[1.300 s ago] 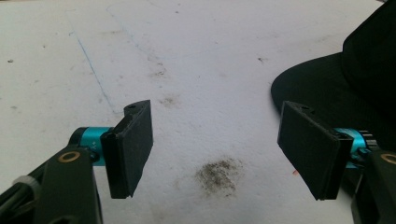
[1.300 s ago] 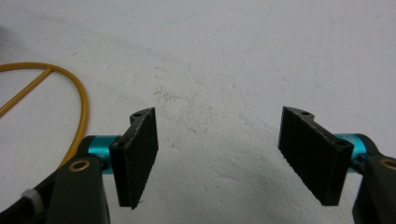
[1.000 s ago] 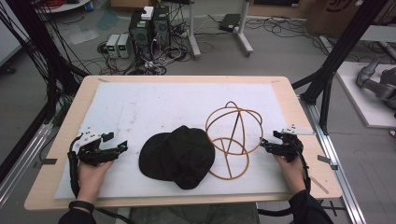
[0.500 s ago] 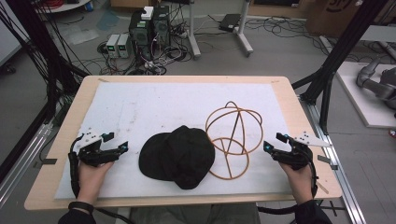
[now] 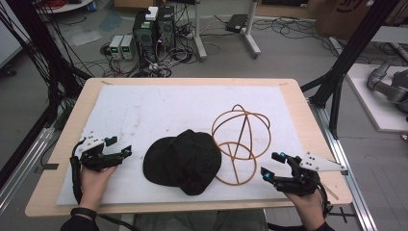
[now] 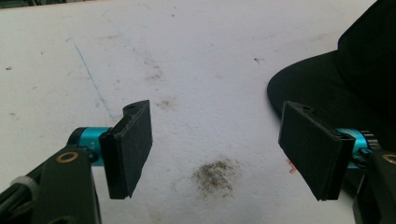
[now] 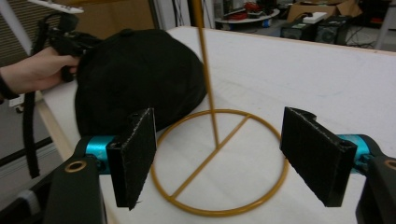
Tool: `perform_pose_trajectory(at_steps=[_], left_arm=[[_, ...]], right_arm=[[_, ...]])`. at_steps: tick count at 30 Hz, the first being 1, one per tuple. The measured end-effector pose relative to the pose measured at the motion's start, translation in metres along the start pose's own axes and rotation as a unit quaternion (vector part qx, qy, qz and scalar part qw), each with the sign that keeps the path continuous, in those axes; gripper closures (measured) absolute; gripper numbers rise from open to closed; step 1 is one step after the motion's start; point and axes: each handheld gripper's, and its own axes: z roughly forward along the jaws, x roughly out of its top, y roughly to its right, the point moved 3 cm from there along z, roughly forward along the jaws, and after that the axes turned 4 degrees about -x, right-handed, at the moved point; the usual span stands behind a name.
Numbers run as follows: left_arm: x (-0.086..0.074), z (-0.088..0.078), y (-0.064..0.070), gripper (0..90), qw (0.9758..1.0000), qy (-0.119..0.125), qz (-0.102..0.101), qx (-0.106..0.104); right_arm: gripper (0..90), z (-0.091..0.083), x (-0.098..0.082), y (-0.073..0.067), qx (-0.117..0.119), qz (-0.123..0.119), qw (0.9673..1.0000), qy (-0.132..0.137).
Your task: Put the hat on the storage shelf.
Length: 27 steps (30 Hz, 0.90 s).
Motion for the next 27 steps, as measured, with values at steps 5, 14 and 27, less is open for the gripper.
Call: perform_pose_trajectory(at_steps=[5, 14, 27], left_arm=[[0.0, -0.001, 0.0, 26.1, 1.0, 0.005, 0.0, 0.002], [0.0, -0.001, 0.0, 26.1, 1.0, 0.003, 0.0, 0.003], [0.0, -0.001, -0.001, 26.1, 1.0, 0.005, -0.004, 0.004]], right_arm=[[26.6, 0.005, 0.002, -0.024, 0.015, -0.013, 0.9998, 0.003], [26.6, 0.029, 0.002, -0.07, 0.045, -0.038, 0.9982, 0.003], [26.7, 0.076, 0.011, -0.122, 0.105, -0.058, 0.9927, -0.004]])
